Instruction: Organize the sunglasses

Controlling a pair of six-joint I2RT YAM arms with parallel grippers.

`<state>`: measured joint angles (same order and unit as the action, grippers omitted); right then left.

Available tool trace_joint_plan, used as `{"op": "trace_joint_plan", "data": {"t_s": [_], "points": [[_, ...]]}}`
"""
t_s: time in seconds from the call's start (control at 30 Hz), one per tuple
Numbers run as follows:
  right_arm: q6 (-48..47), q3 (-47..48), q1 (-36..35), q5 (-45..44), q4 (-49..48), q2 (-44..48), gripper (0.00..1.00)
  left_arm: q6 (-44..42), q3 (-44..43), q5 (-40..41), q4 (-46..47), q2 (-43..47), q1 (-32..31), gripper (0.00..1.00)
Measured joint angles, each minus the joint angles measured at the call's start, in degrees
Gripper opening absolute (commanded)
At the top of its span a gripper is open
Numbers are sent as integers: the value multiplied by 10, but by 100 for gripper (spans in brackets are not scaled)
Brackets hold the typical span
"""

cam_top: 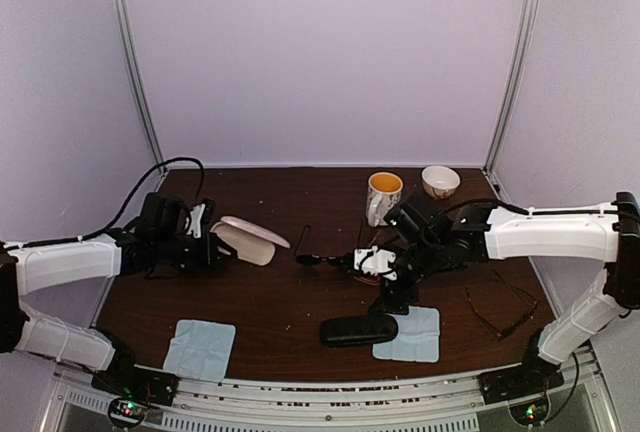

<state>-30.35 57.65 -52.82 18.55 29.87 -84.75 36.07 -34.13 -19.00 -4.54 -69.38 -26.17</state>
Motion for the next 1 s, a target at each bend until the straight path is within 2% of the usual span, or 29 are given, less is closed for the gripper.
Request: {"op": "trace_joint_plan", "data": {"t_s": [0.37,0.7,0.77,0.9,1.0], "points": [[-38,14,-76,-6,50,-92,85,-9,1,9,-4,18,1,0],[-24,36,-89,-32,44,-138,79,-11,1,11,-12,24,1,0],[-22,40,-89,-37,42,-146,75,-11,1,13,-16,28,1,0],[-19,41,-89,-40,42,-155,53,-11,4,14,-17,34,1,0],[-12,43,-89,-39,46,-155,45,-11,4,15,-20,35,1,0]]}}
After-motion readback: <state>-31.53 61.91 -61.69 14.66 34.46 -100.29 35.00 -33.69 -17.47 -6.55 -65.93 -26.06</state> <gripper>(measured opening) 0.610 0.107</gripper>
